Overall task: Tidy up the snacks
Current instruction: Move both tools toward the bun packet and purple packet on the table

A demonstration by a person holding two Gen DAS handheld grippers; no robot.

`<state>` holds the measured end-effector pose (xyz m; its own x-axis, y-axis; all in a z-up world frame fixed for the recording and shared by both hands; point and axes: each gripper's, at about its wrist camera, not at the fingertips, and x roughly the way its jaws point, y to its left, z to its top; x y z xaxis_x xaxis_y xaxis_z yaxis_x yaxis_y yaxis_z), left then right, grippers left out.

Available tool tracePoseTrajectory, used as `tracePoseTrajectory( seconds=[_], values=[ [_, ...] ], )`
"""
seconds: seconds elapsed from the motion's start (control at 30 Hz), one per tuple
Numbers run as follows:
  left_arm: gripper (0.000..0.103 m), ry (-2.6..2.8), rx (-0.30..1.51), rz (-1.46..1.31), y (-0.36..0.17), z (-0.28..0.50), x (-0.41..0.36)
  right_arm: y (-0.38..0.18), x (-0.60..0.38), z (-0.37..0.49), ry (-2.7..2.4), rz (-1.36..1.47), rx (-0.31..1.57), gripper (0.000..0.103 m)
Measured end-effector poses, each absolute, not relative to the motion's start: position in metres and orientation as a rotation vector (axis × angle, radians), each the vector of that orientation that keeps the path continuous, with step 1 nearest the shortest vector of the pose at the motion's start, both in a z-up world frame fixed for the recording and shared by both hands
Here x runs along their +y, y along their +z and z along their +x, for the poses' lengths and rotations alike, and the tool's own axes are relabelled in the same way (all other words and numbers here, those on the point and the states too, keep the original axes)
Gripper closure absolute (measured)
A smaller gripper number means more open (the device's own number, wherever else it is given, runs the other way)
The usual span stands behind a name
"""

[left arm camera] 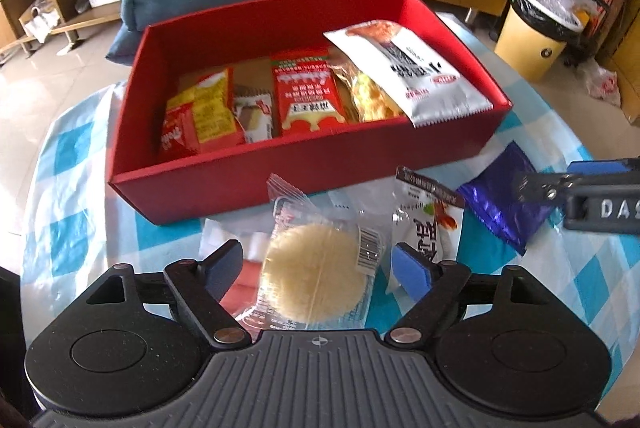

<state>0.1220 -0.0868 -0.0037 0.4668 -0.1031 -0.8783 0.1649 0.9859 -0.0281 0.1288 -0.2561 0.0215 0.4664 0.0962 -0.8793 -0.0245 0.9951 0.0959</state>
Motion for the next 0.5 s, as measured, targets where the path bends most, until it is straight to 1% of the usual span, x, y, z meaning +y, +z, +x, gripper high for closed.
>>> tracePoseTrajectory(
  seconds=[0.23,0.4,0.5],
  values=[
    [0.015,-0.149,1.105,0.081,-0.015,0.127,-0.091,0.008,-0.273,0.136,0.031,0.167,1.144,0.040],
    [0.022,-0.152,1.125,0.076,-0.022,0.128,-0.092,0.007,-0.274,0.136,0.034,0.192,1.155,0.040],
    [0.022,-0.154,1.129,0.074,-0.023,0.129,-0.092,0.005,-0.273,0.143,0.046,0.188,1.159,0.039]
  ],
)
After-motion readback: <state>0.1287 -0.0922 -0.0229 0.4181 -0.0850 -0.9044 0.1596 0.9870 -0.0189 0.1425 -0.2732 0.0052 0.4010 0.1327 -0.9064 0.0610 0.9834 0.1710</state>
